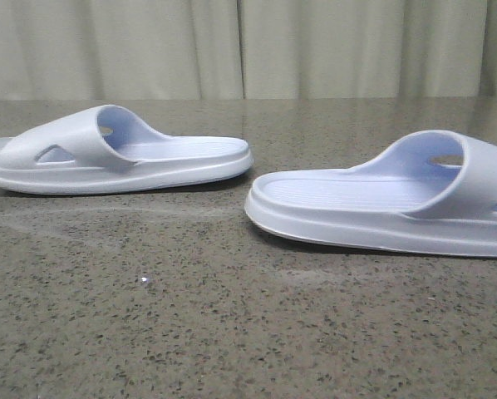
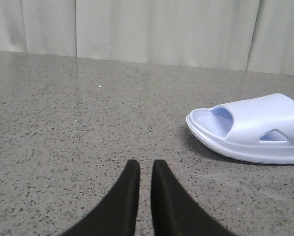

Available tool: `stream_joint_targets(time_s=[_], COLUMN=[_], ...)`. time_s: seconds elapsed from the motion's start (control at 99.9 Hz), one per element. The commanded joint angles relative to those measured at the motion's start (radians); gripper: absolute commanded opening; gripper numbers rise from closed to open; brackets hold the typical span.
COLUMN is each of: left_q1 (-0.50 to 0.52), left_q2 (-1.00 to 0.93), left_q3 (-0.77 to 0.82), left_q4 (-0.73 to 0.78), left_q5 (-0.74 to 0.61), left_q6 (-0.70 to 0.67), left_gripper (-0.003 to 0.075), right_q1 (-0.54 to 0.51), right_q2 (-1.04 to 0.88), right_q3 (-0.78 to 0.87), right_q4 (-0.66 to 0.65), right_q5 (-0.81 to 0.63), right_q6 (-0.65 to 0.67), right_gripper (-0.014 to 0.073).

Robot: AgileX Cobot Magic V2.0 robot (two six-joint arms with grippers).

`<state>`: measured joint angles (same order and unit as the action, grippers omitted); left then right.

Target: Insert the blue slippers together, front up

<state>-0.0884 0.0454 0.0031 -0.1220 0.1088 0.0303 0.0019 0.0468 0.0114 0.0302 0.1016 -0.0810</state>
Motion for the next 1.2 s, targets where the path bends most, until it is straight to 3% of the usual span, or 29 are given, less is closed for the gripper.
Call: stream_joint_targets(time_s=[0.0, 1.041, 1.192], left_q1=[0.004, 0.004, 0.004], left_q2=[0.01, 0.01, 0.01], left_q3=[0.009, 0.009, 0.009], left_q4=[-0.009, -0.009, -0.089], left_q5=[-0.084, -0.084, -0.085], left_q6=[-0.003, -0.003, -0.003], left_gripper=[0.0015, 0.0015, 0.0015], right_q1=[-0.005, -0.005, -0.005], right_q2=[0.007, 0.007, 0.007], right_q3=[0.02, 0.02, 0.02], right_q4=[-0.008, 0.013, 0.057], right_q5=[-0.081, -0.102, -0.102], right_q6=[-0.002, -0.002, -0.002], right_gripper=[-0.0089, -0.0089, -0.0089])
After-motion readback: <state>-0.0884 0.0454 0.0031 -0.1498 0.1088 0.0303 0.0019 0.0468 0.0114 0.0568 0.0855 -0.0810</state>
